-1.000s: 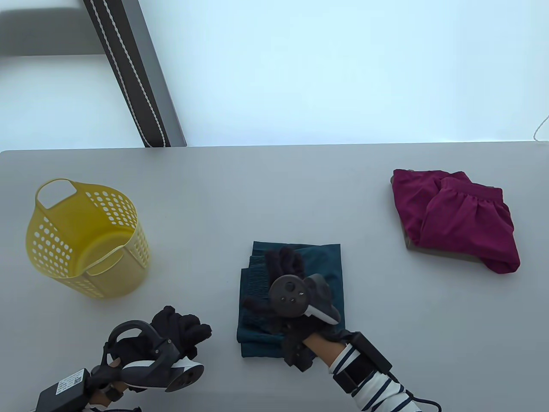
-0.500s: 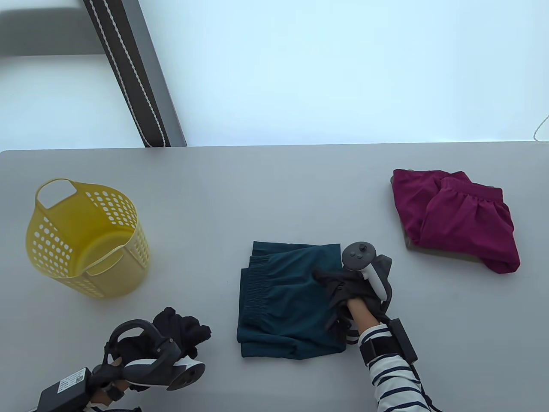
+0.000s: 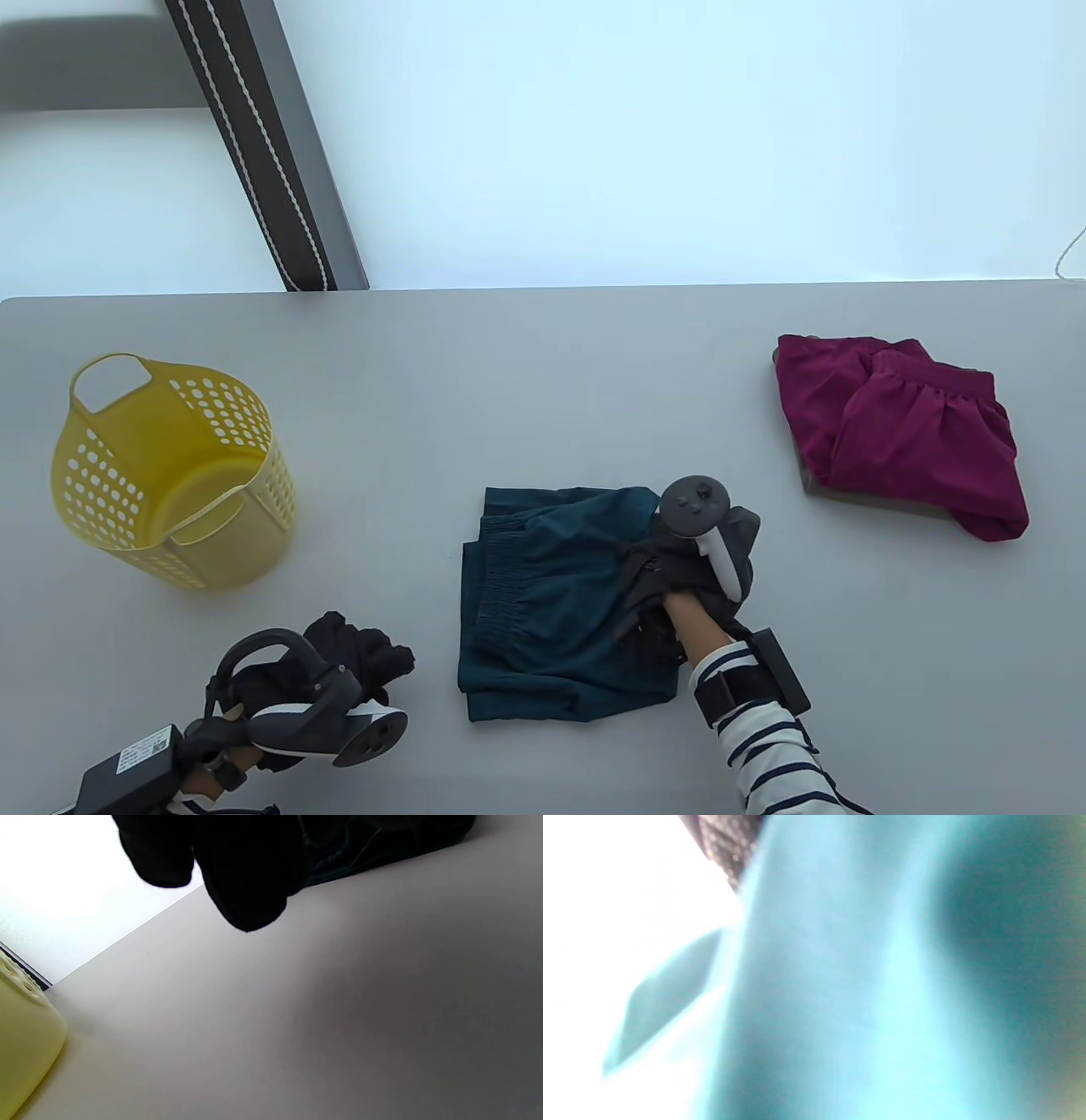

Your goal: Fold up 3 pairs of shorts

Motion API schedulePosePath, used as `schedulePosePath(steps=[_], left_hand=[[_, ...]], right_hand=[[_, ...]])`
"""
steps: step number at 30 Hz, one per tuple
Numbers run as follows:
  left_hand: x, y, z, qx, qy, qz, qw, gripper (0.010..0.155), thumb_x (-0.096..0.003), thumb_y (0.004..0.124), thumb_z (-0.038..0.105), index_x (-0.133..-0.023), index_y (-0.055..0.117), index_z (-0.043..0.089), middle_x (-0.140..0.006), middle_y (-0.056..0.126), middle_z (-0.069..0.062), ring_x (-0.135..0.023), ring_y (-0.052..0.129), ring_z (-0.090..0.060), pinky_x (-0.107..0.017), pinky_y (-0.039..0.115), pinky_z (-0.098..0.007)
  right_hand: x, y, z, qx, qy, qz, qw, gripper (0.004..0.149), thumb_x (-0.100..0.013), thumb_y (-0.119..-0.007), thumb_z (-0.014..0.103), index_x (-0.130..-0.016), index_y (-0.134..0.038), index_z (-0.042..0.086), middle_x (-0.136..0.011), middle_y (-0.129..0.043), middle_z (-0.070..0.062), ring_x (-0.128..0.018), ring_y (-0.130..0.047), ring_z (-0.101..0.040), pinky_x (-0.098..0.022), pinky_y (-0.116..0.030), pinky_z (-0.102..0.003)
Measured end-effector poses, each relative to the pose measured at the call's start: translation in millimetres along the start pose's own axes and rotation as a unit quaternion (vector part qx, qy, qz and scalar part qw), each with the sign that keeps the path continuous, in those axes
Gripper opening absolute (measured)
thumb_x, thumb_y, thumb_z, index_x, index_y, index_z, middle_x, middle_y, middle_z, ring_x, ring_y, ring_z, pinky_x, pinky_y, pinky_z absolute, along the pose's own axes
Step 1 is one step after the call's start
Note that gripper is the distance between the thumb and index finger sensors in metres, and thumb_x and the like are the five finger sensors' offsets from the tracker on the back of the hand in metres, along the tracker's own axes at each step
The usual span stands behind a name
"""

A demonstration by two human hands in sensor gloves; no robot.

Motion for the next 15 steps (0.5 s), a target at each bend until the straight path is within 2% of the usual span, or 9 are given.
schedulePosePath(steps=[3,4,6,10,13,15], left_hand=[[0,0,0,0.0,0.003,-0.002,1.0,0.057,-0.0471,0.057,0.049,-0.099,0.047,0.028,-0.096,0.08,0.001,-0.073,0.099,-0.013,-0.067,0.079,-0.048],[0,0,0,0.0,0.003,-0.002,1.0,0.057,-0.0471,0.057,0.049,-0.099,0.047,0.028,-0.096,0.08,0.001,-0.073,0.099,-0.013,-0.067,0.079,-0.048],[0,0,0,0.003,0.005,-0.002,1.0,0.057,-0.0472,0.057,0.049,-0.099,0.046,0.028,-0.096,0.08,0.001,-0.073,0.099,-0.013,-0.067,0.079,-0.048],[0,-2,1,0.001,0.006,0.0,1.0,0.057,-0.0472,0.057,0.049,-0.099,0.046,0.028,-0.096,0.079,0.001,-0.074,0.099,-0.013,-0.067,0.079,-0.048],[0,-2,-1,-0.001,0.003,-0.001,1.0,0.057,-0.0472,0.057,0.049,-0.099,0.046,0.028,-0.096,0.079,0.001,-0.074,0.099,-0.014,-0.067,0.079,-0.048],[-1,0,-1,0.001,0.002,-0.005,1.0,0.057,-0.0472,0.057,0.049,-0.099,0.046,0.028,-0.096,0.079,0.001,-0.074,0.099,-0.014,-0.067,0.079,-0.048]], right_hand=[[7,22,16,-0.03,0.03,0.011,0.999,0.038,-0.042,-0.08,0.021,-0.074,-0.068,0.003,-0.087,-0.045,-0.05,-0.069,-0.069,-0.069,-0.046,-0.073,-0.062],[11,31,22,-0.028,0.043,0.012,0.999,0.038,-0.043,-0.079,0.021,-0.074,-0.067,0.003,-0.085,-0.055,-0.048,-0.064,-0.084,-0.06,-0.041,-0.082,-0.055],[18,50,30,-0.044,0.057,0.007,0.997,0.037,-0.043,-0.079,0.02,-0.074,-0.066,0.003,-0.076,-0.074,-0.041,-0.048,-0.102,-0.043,-0.027,-0.093,-0.04],[21,85,39,-0.116,0.06,-0.003,0.991,0.037,-0.044,-0.08,0.021,-0.073,-0.066,0.004,-0.065,-0.085,-0.033,-0.037,-0.108,-0.032,-0.019,-0.095,-0.031],[14,129,39,-0.173,0.04,-0.066,0.982,0.038,-0.043,-0.081,0.021,-0.074,-0.065,0.005,-0.065,-0.086,-0.029,-0.037,-0.108,-0.03,-0.019,-0.095,-0.03],[11,161,32,-0.242,0.028,-0.124,0.962,0.039,-0.043,-0.081,0.02,-0.075,-0.063,0.007,-0.068,-0.085,-0.027,-0.04,-0.108,-0.03,-0.022,-0.095,-0.03]])
Point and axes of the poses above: the tracker on the back of each hand, its own z axis roughly to the thumb side, its own x axis roughly from the fingertips to the wrist, y = z × x, the point moved 5 cm from there along -x, roughly from the wrist to the fingertips
